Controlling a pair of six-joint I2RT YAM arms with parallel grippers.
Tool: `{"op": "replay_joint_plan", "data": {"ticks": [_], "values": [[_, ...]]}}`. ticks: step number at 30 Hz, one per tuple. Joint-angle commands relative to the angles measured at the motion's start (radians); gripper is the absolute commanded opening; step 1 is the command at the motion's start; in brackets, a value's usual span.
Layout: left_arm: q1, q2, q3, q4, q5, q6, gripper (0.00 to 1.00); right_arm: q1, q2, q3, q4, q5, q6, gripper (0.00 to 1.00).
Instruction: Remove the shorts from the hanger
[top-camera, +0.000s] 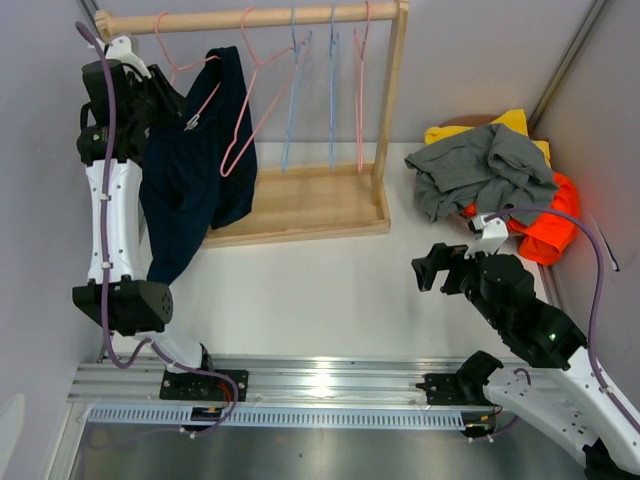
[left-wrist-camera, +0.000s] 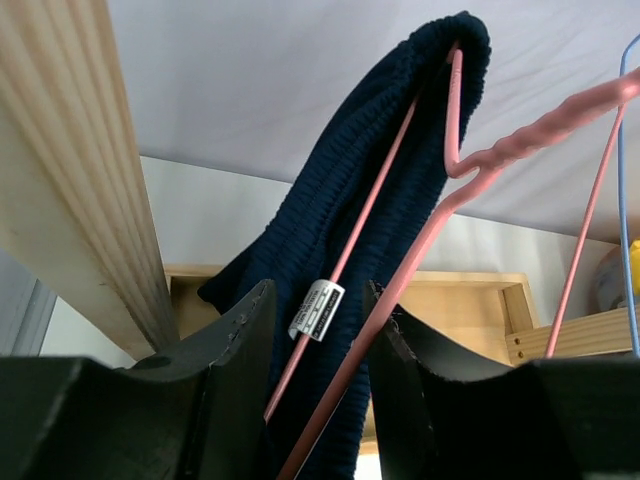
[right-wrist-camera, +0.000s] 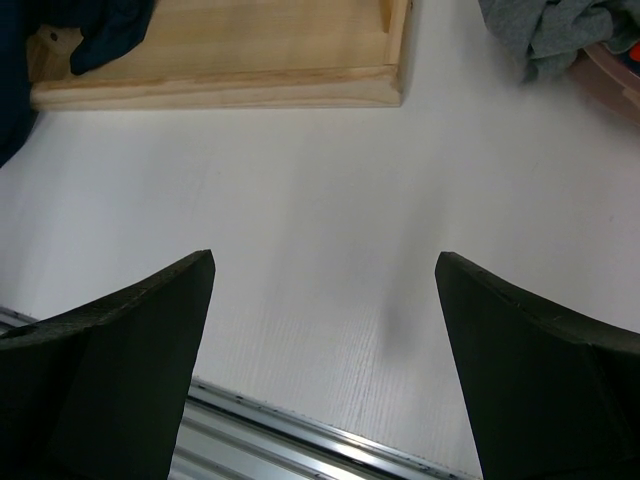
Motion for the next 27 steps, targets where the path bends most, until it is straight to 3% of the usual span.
{"op": "replay_joint_plan", "data": {"ticks": [1, 4, 17, 27], "values": [[-0.018, -0.034, 0.025, 0.009, -0.023, 0.008, 0.12, 0.005, -0.016, 0.001, 0.01, 0.002, 0.015, 1.0], [-0.026, -0.032, 0.092, -0.008, -0.031, 0.006, 0.0, 0.005, -0.024, -0.008, 0.013, 0.002, 0.017, 1.0], [-0.092, -0.144, 0.307, -0.034, -0.041, 0.006, 0.0, 0.005, -0.027, -0.016, 0.033, -0.007, 0.025, 0.99], [-0.092, -0.173, 0.258, -0.01, -0.015, 0.011, 0.0, 0.006, -0.073, -0.008, 0.0, -0.004, 0.049, 0.99]]}}
